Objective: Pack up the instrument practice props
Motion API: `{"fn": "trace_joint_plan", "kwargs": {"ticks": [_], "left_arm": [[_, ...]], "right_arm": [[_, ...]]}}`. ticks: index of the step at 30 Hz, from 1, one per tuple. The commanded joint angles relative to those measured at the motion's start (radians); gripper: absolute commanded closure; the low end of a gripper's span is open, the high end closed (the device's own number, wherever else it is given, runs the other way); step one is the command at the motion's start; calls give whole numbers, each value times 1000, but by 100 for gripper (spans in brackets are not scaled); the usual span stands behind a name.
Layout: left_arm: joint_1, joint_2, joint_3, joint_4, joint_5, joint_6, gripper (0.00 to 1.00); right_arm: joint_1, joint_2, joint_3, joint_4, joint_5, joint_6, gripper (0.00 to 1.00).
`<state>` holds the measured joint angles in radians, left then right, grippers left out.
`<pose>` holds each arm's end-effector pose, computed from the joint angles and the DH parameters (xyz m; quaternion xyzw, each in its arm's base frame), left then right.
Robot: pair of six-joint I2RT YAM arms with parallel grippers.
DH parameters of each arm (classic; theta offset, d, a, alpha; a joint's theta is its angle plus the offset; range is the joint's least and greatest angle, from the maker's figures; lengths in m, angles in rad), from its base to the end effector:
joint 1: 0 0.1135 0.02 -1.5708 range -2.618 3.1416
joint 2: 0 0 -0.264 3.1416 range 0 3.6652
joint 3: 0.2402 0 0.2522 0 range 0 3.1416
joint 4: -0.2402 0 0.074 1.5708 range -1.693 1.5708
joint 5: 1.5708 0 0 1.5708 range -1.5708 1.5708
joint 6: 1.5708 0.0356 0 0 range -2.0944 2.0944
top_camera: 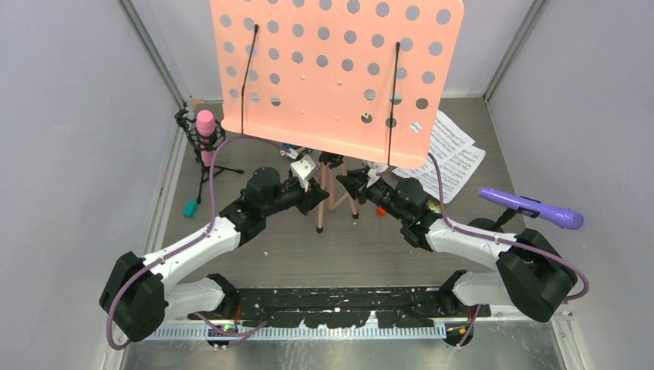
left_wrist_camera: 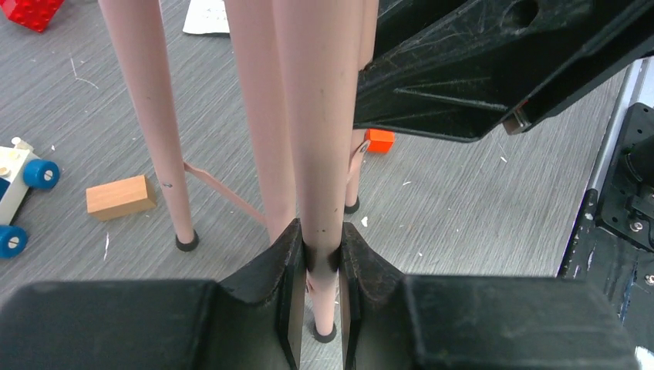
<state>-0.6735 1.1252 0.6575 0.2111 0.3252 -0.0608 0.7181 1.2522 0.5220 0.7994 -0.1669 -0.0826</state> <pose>0.1931 -0.1686 0.2675 0.3299 0.7151 -0.3360 0.5166 0.1984 0.1812 0.2531 -0.3211 0.6023 0.2817 0.6744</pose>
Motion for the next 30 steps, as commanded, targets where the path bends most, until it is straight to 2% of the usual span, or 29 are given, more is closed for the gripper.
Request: {"fn": "trace_joint_plan", "kwargs": {"ticks": [1, 10, 16, 18, 21, 22, 25, 30], "left_arm": [[-31, 19, 73, 103, -3, 11, 100], [-72, 38, 78, 126, -28, 13, 100], [-72, 15, 58, 109, -61, 32, 100], [-72, 6, 47, 100, -75, 38, 86], [-72, -25, 16, 105, -103, 47, 50], [-72, -37, 3, 108, -110, 50, 42], [-72, -70, -43, 134, -126, 57, 29], [-72, -116, -119, 167, -134, 85, 20]], "right_arm": [[55, 19, -7, 243, -30, 81, 99], [91, 63, -21, 374, -29, 160, 99], [92, 39, -66, 385, 16, 139, 99], [92, 24, -79, 360, 42, 120, 99], [92, -3, -95, 326, 68, 97, 99], [92, -10, -98, 317, 73, 92, 99], [92, -18, -101, 302, 86, 88, 99], [91, -29, -106, 279, 74, 88, 99]]}}
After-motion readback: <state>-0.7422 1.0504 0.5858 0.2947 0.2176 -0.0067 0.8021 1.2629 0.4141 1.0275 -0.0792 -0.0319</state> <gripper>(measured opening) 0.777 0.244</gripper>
